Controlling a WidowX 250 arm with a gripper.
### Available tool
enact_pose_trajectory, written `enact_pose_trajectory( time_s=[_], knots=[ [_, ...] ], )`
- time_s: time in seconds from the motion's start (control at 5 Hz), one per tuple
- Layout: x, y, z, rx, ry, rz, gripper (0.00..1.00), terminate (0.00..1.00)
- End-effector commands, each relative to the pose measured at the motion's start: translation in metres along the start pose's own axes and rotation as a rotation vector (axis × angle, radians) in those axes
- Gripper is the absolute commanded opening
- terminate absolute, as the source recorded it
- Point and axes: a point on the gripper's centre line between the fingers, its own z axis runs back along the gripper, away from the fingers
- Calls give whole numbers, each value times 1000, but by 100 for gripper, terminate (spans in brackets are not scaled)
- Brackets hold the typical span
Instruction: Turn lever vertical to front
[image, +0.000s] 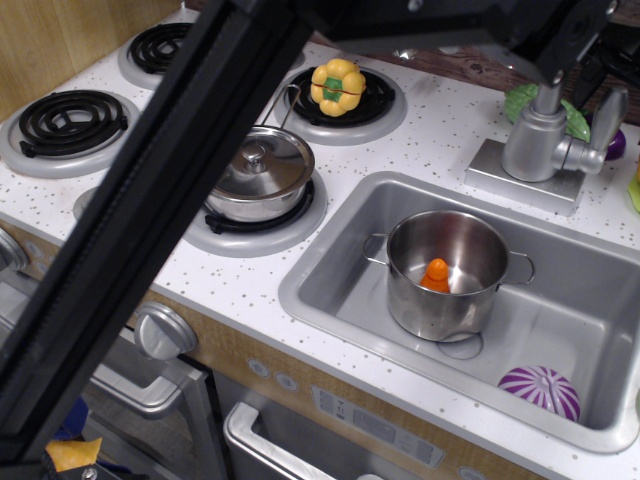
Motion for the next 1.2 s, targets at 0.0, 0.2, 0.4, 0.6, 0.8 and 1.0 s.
enact_pose_trajectory(
  time_s=[0.0,0.2,0.4,0.6,0.8,1.0],
  knots=[
    [15,8,22,-56,-56,43,0,0],
    [12,5,21,-52,-59,61,0,0],
    [5,-4,23,-66,-6,135,0,0],
    [-1,-16,28,-59,45,217,100,0],
    [-13,-23,32,-64,85,278,0,0],
    [-25,-22,31,-83,104,310,0,0]
  ],
)
